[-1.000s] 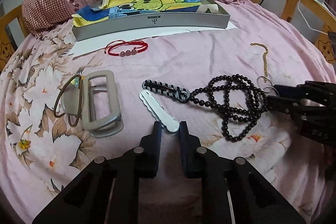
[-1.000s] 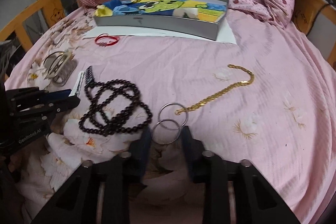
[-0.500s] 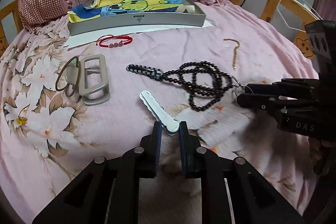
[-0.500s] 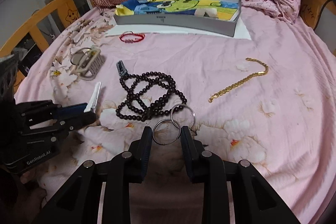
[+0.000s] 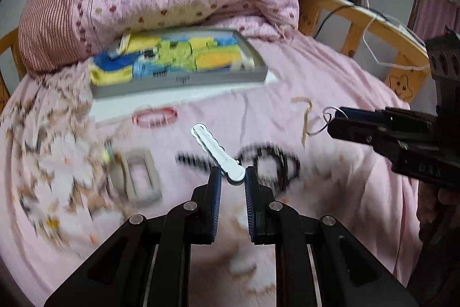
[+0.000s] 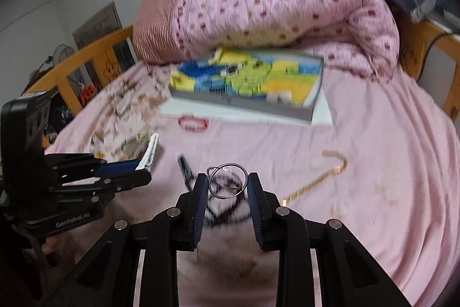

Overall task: Organize jewelry
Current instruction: 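Carry the white clip and silver rings into the gray tray and open both grippers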

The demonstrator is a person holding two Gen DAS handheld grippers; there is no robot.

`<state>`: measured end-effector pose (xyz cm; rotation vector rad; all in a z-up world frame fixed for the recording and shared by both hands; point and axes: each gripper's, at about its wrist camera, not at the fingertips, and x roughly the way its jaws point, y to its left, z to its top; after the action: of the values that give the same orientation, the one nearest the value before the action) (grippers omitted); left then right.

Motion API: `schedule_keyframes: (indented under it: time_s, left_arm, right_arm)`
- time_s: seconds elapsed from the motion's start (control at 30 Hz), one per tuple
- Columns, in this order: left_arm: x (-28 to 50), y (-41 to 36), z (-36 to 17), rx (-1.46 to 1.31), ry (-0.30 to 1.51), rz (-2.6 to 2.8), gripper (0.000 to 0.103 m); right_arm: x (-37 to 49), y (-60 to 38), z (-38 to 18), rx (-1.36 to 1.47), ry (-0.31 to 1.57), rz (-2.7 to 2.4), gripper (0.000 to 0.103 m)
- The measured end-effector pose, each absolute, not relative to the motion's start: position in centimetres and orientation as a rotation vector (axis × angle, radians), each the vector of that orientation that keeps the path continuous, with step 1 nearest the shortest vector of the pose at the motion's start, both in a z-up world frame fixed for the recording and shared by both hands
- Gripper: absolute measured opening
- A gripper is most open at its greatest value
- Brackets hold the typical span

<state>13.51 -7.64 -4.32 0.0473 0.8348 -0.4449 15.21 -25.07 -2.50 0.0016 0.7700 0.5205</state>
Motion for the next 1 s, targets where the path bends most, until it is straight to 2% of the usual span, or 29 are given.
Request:
schedule_keyframes:
  time_s: [0.17,0.37,0.7,0.93,1.0]
  left_arm:
    - [18.2,-7.3,-1.9,0.056,0.778,-0.443,0.013]
    - [24.6,-6.4,-1.1,0.039,0.745,-0.424,0.013]
    - [35.1,-6.3,-5.3,-0.039,0.888,-0.498,0.013]
    - [37.4,-6.5,-7.3,-0.077,0.948,-0.496,0.014]
    - [37.5,-6.3,-7.5,-0.094,0.949,-0.493,0.015]
  right_arm:
    - [20.4,-24.3,-0.3,0.014,0.699,0.532,0.027]
    - [27.9,-23.1,-0.5,0.020,0.689,0.509,0.027]
    - [35.6,-23.4,-6.2,0.071,0.836,0.427,0.027]
    - [36.8,-24.7,-8.2,0.054,0.886,0.411,0.028]
    - [36.8,-24.9,-8.4,0.054,0.887,0.405,0.033]
